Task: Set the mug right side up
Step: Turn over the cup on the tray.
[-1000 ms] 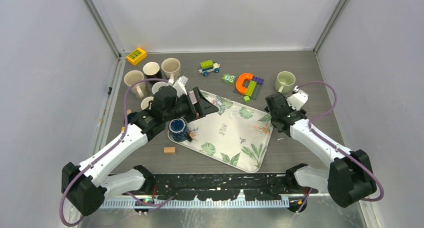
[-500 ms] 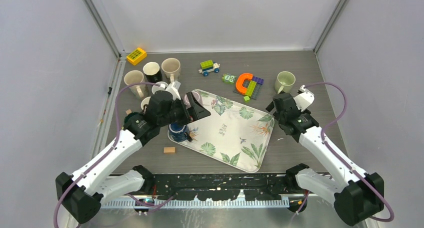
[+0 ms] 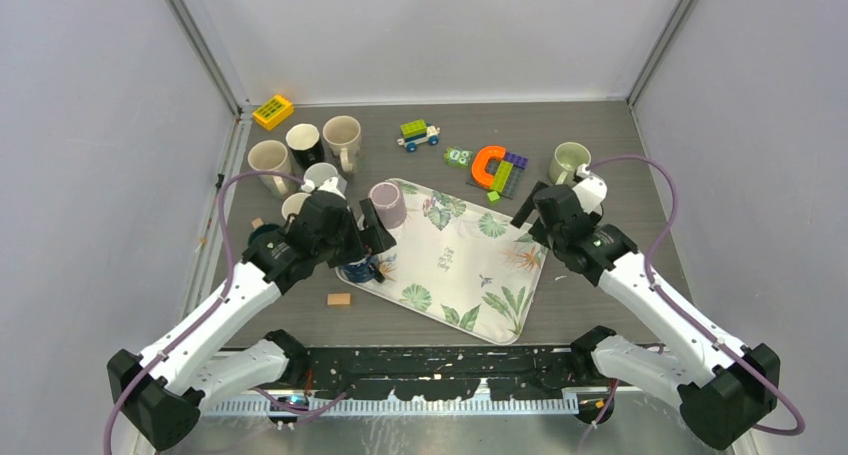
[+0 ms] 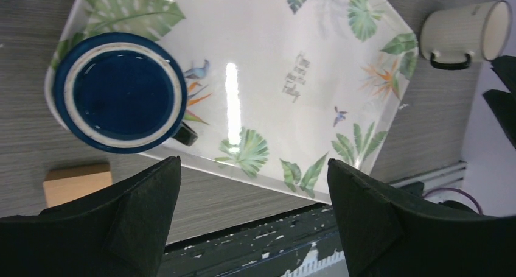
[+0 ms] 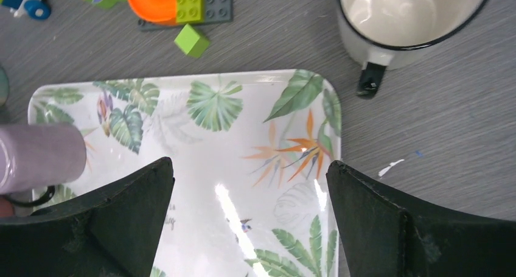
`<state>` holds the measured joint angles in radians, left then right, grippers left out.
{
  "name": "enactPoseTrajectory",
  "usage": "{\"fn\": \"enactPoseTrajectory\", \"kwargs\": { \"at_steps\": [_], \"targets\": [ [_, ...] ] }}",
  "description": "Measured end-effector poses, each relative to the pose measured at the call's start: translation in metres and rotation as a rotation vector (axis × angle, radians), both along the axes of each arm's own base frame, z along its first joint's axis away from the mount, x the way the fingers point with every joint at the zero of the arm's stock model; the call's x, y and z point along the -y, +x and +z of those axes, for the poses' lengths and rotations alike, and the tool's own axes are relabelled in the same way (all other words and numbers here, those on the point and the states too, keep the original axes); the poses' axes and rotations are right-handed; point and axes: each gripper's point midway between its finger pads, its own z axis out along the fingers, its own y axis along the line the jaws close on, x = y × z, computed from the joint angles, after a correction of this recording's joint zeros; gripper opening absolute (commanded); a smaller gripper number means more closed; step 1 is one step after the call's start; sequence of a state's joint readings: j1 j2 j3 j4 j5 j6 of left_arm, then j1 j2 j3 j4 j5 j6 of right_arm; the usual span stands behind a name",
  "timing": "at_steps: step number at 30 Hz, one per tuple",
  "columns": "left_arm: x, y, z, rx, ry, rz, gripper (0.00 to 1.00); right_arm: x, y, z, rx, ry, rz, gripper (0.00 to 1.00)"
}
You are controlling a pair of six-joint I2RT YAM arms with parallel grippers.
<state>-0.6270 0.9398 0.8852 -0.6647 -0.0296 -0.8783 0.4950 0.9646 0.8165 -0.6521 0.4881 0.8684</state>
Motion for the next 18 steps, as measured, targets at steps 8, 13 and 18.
{"fn": "enactPoseTrajectory", "kwargs": {
  "at_steps": [8, 13, 18],
  "targets": [
    [-0.025, 0.001, -0.020, -0.040, 0.127, 0.088, 0.90, -0.045, 0.002, -0.007, -0.024, 0.036, 0.132, 1.00],
    [-0.045, -0.002, -0.026, -0.081, 0.182, 0.197, 0.87, -0.065, 0.007, -0.011, -0.031, 0.071, 0.193, 1.00],
    [-0.060, -0.013, -0.032, -0.145, 0.184, 0.315, 0.82, -0.091, 0.015, -0.007, -0.030, 0.095, 0.277, 1.00]
  ]
}}
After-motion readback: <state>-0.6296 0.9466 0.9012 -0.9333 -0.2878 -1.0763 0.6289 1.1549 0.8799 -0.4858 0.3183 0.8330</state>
